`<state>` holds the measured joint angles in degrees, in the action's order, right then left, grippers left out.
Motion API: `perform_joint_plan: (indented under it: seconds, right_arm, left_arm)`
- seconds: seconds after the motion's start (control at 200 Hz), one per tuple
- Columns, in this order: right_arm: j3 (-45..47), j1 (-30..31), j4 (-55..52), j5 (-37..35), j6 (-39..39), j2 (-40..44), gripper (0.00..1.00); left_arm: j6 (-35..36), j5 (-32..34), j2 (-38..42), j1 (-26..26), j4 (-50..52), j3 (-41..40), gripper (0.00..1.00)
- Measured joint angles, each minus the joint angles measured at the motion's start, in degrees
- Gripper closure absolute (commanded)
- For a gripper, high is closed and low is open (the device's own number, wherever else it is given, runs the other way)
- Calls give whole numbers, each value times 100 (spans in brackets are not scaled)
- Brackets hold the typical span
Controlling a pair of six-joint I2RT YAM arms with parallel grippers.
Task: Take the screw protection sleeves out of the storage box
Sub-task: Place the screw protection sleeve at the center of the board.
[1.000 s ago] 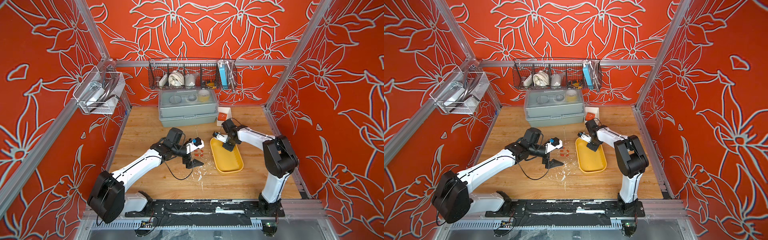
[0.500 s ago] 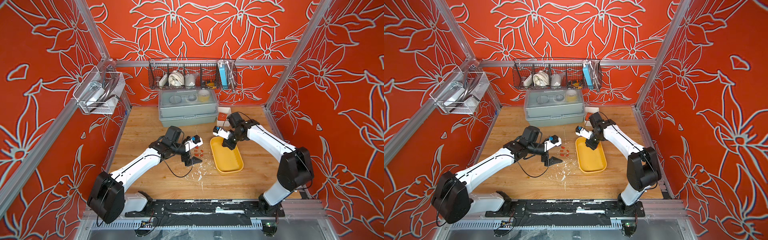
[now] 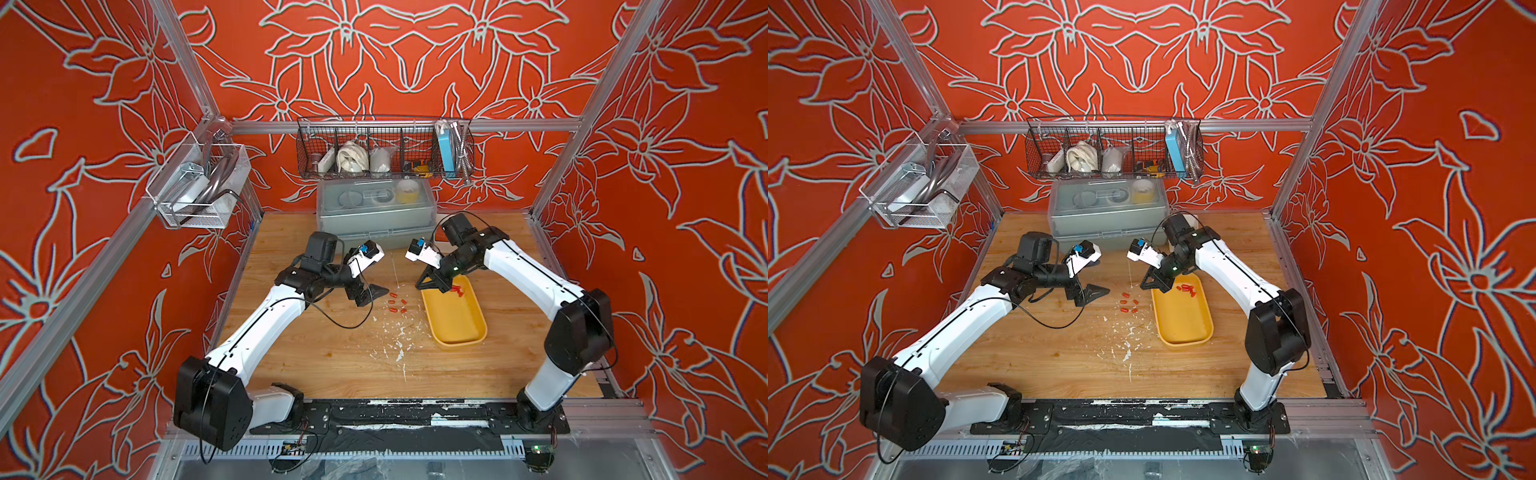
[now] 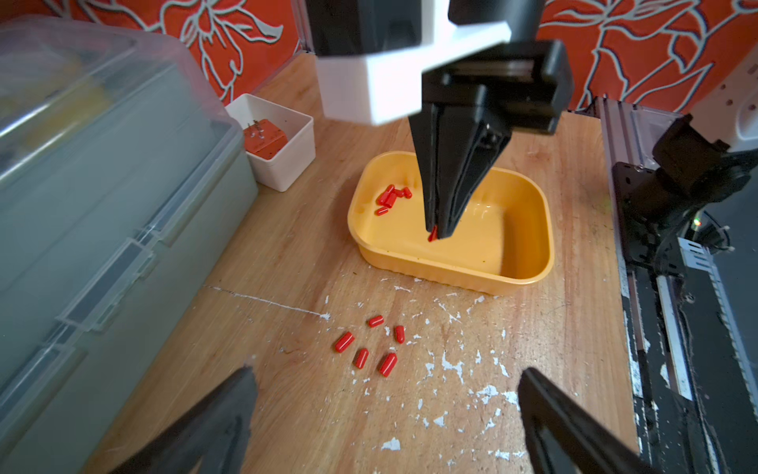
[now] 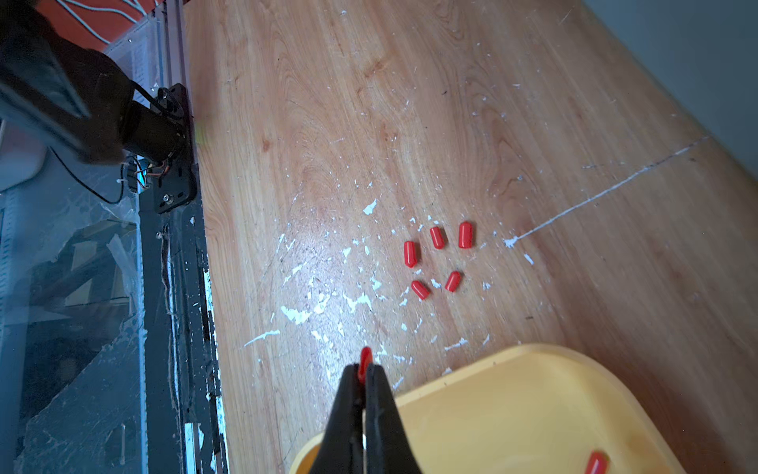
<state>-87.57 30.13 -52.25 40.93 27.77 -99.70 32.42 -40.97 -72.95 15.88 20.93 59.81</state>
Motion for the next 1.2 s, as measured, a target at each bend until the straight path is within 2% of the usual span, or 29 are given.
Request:
perform_joint_plan:
  seconds: [0.285, 0.46, 0.671, 1.041, 1.201]
  right_arm:
    - [-662, 570, 544, -798, -826, -1423, 100]
    - [-1193, 713, 625, -935, -1207, -2304, 99]
    - [-1615, 896, 645, -1032, -1412, -2911, 95]
    - [-2033, 999, 577, -1252, -1469, -3233, 77]
    - [-1939, 960, 476, -1325, -1298, -3095, 74]
  left_arm:
    - [-181, 382, 57, -341, 2, 20, 2]
    - [-181, 481, 66, -428, 0, 20, 2]
    - [-177, 485, 210, -431, -33, -28, 2]
    - [-173, 369, 291, -431, -44, -181, 2]
    - [-175, 271, 343, -431, -42, -181, 2]
